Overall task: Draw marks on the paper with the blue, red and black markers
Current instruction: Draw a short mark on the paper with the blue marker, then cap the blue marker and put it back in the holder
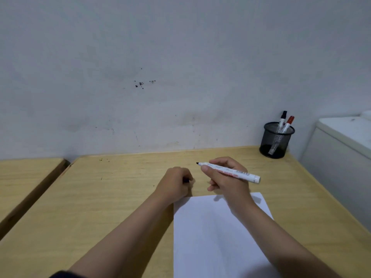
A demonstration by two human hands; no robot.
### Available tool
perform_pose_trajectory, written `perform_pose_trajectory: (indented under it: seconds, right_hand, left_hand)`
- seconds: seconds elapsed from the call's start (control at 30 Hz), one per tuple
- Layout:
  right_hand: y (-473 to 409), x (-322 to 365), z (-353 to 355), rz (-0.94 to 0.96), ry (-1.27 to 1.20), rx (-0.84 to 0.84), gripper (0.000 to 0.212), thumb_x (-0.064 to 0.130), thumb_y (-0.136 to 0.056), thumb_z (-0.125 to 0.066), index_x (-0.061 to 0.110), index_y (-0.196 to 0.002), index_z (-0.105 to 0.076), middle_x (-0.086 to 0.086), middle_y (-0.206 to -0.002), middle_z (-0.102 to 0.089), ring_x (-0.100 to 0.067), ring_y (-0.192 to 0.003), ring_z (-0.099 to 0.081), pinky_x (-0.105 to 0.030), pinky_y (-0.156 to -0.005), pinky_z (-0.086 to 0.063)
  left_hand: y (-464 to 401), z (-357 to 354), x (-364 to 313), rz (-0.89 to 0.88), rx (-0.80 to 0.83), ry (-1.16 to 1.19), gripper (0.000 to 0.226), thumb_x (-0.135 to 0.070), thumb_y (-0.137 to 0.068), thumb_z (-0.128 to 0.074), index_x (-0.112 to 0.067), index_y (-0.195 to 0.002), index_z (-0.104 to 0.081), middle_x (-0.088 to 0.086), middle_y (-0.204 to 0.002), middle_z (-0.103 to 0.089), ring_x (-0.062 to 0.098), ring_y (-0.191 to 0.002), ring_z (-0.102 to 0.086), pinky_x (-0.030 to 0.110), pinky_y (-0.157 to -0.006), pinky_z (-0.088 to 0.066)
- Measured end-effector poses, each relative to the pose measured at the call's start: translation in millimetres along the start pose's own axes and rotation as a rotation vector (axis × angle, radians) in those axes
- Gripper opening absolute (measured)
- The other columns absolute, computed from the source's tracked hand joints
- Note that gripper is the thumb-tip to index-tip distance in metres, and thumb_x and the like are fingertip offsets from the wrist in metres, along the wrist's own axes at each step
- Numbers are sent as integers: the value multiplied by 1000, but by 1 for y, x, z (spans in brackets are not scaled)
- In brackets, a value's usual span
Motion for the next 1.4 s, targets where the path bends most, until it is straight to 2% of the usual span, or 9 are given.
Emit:
perform_pose_trajectory:
  seconds: [0.07, 0.2, 0.37, 0.53, 0.67, 0.8, 0.93, 1.17, 1.4]
  right_hand:
    - [4, 3, 9, 13, 7, 16, 14, 5, -74, -77, 2, -84, -67, -3, -62, -65, -15, -48, -53, -28, -43, -51]
    - [12, 15, 21, 54, 8, 51, 5, 1, -82, -67, 4, -85, -69, -6, -66, -68, -15, -49, -54, -30, -44, -52]
    - [21, 32, 20, 98, 46, 97, 9, -1, -82, -65, 6, -83, -71, -8, -67, -69, -15, -49, -54, -30, -45, -52]
    - [28, 40, 9, 99, 76, 164, 10, 12, -73, -70, 9, -83, -73, -9, -69, -70, -15, -49, -55, -29, -45, -51]
    - [36, 49, -1, 129, 175, 234, 12, 1, -78, -71, 11, -83, -75, -1, -62, -67, -16, -48, -54, -28, -43, -51]
    - [43, 64, -4, 159, 219, 259, 15, 7, -74, -76, 15, -87, -76, 0, -65, -68, -17, -46, -55, -26, -43, -49]
    - [54, 74, -4, 137, -18, 193, 17, 5, -68, -79, 7, -83, -72, -1, -51, -57, -15, -43, -50, -26, -43, -50]
    - [94, 99, -11, 259, -162, 173, 46, 54, -56, -82, 20, -86, -74, -3, -54, -60, -14, -41, -53, -26, -44, -50]
    - [109, 92, -19, 229, -204, 227, 39, 52, -64, -78, 20, -85, -72, 4, -53, -53, -11, -43, -52, -28, -44, -50]
  left_hand:
    - [2, 7, 2, 76, -36, 243, 6, -11, -78, -68, -12, -83, -69, 5, -84, -70, 15, -75, -63, 16, -67, -49]
    - [18, 18, -10, 166, 12, 933, 8, -1, -81, -66, -5, -87, -70, 11, -80, -69, 18, -75, -67, 26, -76, -57]
    - [36, 29, -27, 171, 74, 1264, 14, 3, -84, -58, -4, -90, -69, 6, -73, -73, 12, -71, -70, 19, -68, -58]
    - [50, 37, -42, 109, 119, 1234, 14, 3, -83, -59, -4, -89, -70, 7, -73, -73, 13, -71, -70, 21, -68, -58]
    - [60, 43, -50, 69, 136, 1181, 13, 2, -82, -61, -5, -88, -70, 4, -76, -74, 13, -74, -70, 22, -70, -57]
    - [73, 54, -59, 34, 121, 1119, 12, -1, -81, -63, -8, -86, -71, 2, -76, -73, 12, -75, -69, 22, -70, -56]
    - [93, 72, -75, -39, -20, 1108, 10, 0, -80, -64, -6, -85, -71, 4, -74, -72, 15, -75, -69, 23, -72, -57]
    - [139, 91, -104, -188, -297, 1156, 13, -11, -64, -73, -14, -76, -76, 6, -73, -75, 21, -72, -70, 23, -66, -55]
    - [166, 94, -107, -274, -459, 1013, 15, -28, -60, -74, -21, -73, -77, 4, -76, -75, 14, -71, -67, 21, -60, -52]
Point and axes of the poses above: each hand's wrist, its own y-axis away from the middle knuckle, its own z-axis out of the back of the hand, x = y × z, the point moved 8 cm from there along -y, towards the middle knuckle
